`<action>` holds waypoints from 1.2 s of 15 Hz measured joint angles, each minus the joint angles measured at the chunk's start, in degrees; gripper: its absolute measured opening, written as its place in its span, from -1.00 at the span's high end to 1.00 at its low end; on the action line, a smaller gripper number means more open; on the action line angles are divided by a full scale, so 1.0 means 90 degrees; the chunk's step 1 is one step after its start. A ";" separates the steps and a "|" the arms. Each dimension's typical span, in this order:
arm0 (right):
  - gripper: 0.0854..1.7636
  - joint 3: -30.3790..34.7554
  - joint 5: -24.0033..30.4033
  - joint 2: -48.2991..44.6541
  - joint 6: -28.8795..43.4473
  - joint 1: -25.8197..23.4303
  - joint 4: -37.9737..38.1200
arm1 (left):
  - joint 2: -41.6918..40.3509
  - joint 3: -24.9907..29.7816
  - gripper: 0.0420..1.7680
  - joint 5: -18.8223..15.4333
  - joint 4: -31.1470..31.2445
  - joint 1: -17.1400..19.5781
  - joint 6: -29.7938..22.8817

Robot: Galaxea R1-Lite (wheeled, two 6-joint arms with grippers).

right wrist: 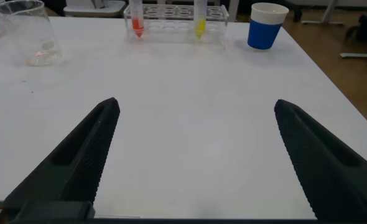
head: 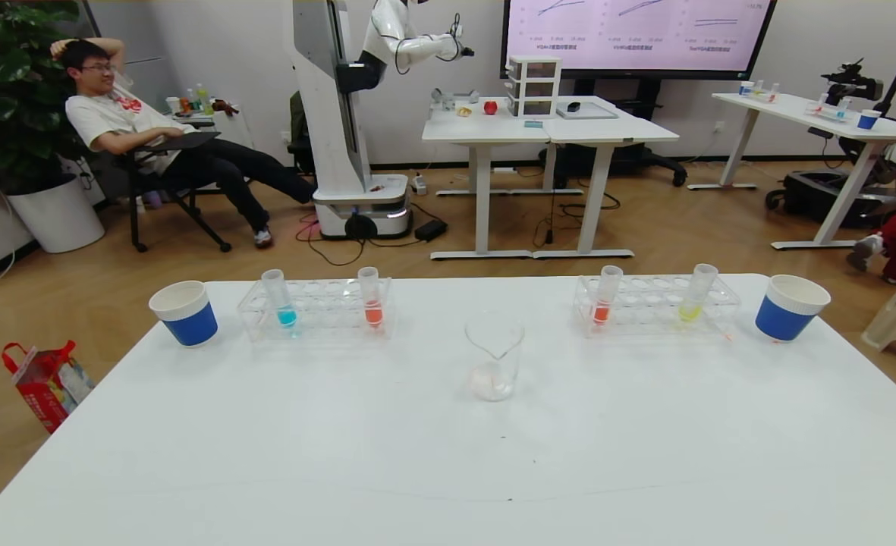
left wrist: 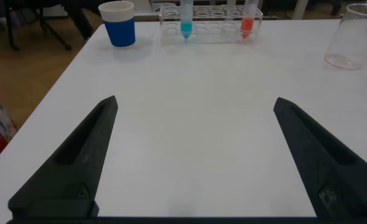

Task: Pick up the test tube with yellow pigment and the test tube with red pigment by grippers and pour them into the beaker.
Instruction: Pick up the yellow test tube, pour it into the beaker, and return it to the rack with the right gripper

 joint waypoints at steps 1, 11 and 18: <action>-0.97 0.0000 -0.0008 0.0000 0.0000 0.0000 0.0000 | 0.0000 0.0000 -0.98 0.0003 0.0003 0.0000 0.0000; -0.97 0.0000 -0.0023 0.0000 0.0009 0.0000 0.0001 | 0.0000 0.0000 -0.98 0.0003 0.0000 0.0000 0.0000; -0.97 -0.0299 -0.0008 0.0011 0.0168 -0.0019 -0.0014 | 0.0000 0.0000 -0.98 0.0000 0.0003 0.0000 -0.0003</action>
